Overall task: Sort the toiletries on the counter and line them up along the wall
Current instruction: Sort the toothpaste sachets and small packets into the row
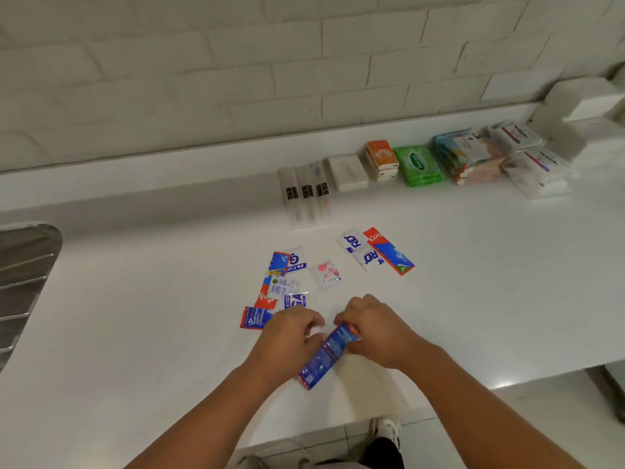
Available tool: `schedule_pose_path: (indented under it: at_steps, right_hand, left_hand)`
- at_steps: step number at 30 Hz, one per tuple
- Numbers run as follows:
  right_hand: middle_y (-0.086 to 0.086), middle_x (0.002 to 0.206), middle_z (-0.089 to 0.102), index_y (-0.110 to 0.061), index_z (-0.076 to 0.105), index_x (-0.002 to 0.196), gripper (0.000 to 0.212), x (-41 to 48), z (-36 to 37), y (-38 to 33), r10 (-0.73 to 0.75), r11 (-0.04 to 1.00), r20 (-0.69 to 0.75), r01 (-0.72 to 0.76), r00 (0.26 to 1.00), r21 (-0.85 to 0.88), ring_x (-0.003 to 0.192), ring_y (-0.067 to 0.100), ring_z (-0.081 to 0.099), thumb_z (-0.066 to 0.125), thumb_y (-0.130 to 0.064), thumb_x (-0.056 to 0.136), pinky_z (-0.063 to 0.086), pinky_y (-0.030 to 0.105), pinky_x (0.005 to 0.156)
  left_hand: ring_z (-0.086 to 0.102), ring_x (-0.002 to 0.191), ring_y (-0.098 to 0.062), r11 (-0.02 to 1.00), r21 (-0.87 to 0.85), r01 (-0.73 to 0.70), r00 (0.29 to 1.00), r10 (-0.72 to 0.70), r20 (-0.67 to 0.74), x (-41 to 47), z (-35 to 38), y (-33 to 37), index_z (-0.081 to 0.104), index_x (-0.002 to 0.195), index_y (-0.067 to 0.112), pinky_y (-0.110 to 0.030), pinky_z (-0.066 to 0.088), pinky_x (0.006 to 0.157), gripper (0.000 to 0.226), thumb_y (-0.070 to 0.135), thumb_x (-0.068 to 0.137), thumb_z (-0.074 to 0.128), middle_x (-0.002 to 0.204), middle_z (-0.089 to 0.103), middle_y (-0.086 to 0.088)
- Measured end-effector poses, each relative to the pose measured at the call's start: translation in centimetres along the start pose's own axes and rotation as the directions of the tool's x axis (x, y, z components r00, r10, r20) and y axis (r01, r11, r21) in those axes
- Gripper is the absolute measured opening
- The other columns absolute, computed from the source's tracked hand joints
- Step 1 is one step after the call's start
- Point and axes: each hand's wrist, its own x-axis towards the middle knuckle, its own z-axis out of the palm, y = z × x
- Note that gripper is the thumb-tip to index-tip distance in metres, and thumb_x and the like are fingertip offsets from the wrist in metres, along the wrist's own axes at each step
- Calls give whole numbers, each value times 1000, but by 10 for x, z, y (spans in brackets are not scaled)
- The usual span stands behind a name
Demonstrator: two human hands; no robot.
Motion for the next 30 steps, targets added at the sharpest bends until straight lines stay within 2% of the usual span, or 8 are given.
schedule_pose_path:
  at_steps: [6, 10, 13, 15, 18, 22, 26, 30]
  right_hand:
    - [-7, 96, 62, -28, 64, 99, 16, -16, 15, -9, 145, 983, -74, -135, 987, 128, 91, 12, 50, 67, -39, 88, 45, 29, 78]
    - [-9, 82, 62, -24, 67, 89, 6, -25, 17, -11, 269, 894, -124, -200, 955, 401, 76, 11, 54, 72, -25, 86, 46, 23, 71]
    - [-9, 75, 63, -21, 67, 85, 12, -24, 6, -15, 443, 693, -209, -186, 872, 696, 66, 6, 57, 77, -26, 81, 45, 15, 62]
    - [-1, 80, 70, -16, 67, 92, 18, -18, -7, -22, 546, 433, -145, -130, 825, 892, 65, 12, 65, 76, -28, 83, 54, 30, 66]
    - [12, 87, 74, -7, 72, 92, 26, -2, -22, -37, 477, 251, -3, -133, 879, 959, 68, 28, 67, 67, -32, 91, 56, 47, 67]
    - [19, 93, 73, 0, 71, 99, 30, 34, -33, -58, 418, 78, 74, -117, 905, 990, 68, 23, 67, 60, -28, 96, 53, 34, 62]
    - [14, 75, 70, 3, 68, 86, 21, 70, -39, -63, 458, 35, 31, -53, 889, 998, 58, 17, 66, 57, -12, 96, 54, 27, 54]
    - [10, 89, 74, -5, 70, 90, 21, 112, -40, -52, 427, 163, -22, -53, 904, 985, 75, 21, 72, 57, -19, 97, 61, 34, 65]
  left_hand:
    - [56, 97, -11, 990, 96, -101, 993, 95, 66, -23, 9, -2, 66, 120, 26, -26, 49, 85, 27, 37, 95, 65, 108, 65, 4]
    - [54, 85, -8, 991, 47, -129, 986, 133, -99, -29, 4, -3, 73, 107, 22, -21, 45, 74, 17, 30, 93, 69, 96, 67, 4]
    - [55, 75, -8, 989, -45, -139, 958, 122, -260, -24, -5, -4, 72, 89, 19, -18, 43, 66, 6, 20, 85, 77, 82, 64, 8]
    - [57, 73, -10, 988, -110, -112, 932, 66, -356, -16, -13, -2, 70, 82, 19, -15, 42, 65, 10, 15, 81, 79, 79, 63, 9]
    - [57, 73, -14, 984, -143, -106, 893, 31, -449, 2, -23, 0, 66, 79, 19, -28, 48, 66, 16, 9, 78, 78, 81, 62, 8]
    - [54, 78, -16, 972, 5, -235, 834, 205, -512, 21, -31, 2, 63, 76, 13, -29, 48, 70, 12, 23, 80, 67, 80, 62, 1]
    - [58, 93, -13, 962, 72, -262, 844, 265, -467, 41, -37, -13, 68, 87, 16, -15, 47, 81, 20, 32, 80, 79, 98, 66, 0]
    - [60, 87, 6, 979, -188, -79, 890, -16, -456, 56, -56, -23, 67, 95, 29, -2, 45, 74, 20, 46, 86, 70, 100, 60, 17]
